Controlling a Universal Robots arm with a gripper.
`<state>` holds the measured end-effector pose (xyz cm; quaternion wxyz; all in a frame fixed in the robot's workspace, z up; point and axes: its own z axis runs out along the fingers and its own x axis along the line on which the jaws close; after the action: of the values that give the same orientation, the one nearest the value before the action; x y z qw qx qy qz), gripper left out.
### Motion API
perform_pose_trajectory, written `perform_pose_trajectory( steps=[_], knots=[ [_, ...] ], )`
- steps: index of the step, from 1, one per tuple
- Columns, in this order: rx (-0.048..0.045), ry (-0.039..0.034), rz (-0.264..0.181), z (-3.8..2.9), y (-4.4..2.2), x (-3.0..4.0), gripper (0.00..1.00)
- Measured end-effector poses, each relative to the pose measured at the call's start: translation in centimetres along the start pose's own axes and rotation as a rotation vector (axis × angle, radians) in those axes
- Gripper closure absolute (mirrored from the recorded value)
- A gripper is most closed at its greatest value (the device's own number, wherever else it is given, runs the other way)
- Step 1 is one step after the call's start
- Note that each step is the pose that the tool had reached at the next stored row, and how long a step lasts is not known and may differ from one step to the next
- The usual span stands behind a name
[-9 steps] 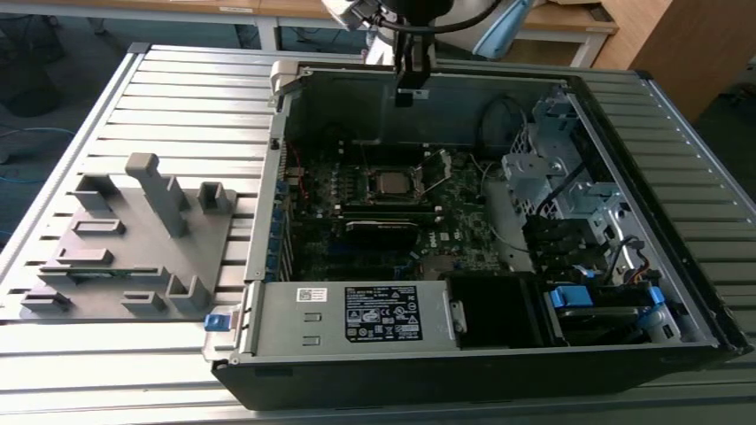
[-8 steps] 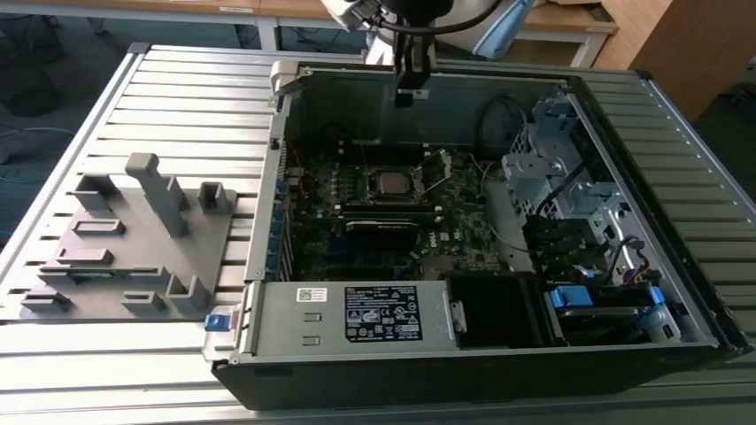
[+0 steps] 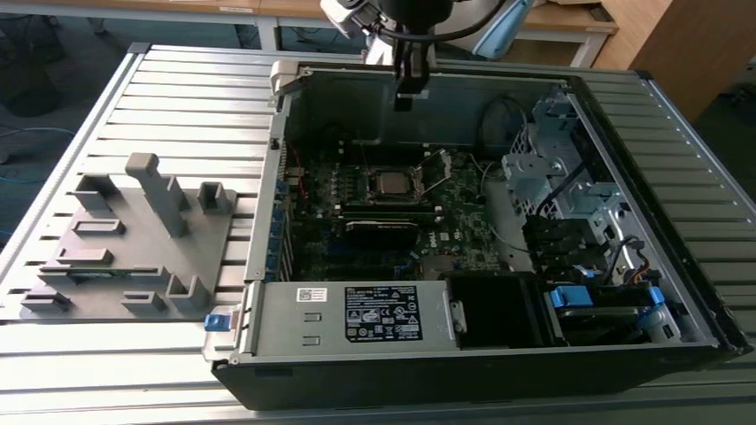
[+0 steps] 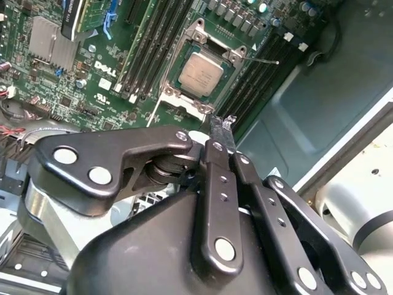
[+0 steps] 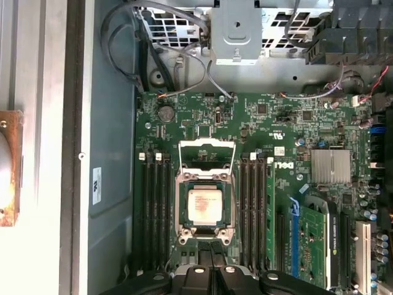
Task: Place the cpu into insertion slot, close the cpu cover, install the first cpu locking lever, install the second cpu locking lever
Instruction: 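Close the cpu cover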
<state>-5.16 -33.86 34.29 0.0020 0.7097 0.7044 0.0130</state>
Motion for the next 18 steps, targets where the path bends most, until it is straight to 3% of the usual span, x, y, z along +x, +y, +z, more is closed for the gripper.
perform_pose_trajectory(
  steps=[18],
  knots=[
    [0.0000, 0.0000, 0.000, 1.38, -0.03, -0.02, 0.90]
  ],
)
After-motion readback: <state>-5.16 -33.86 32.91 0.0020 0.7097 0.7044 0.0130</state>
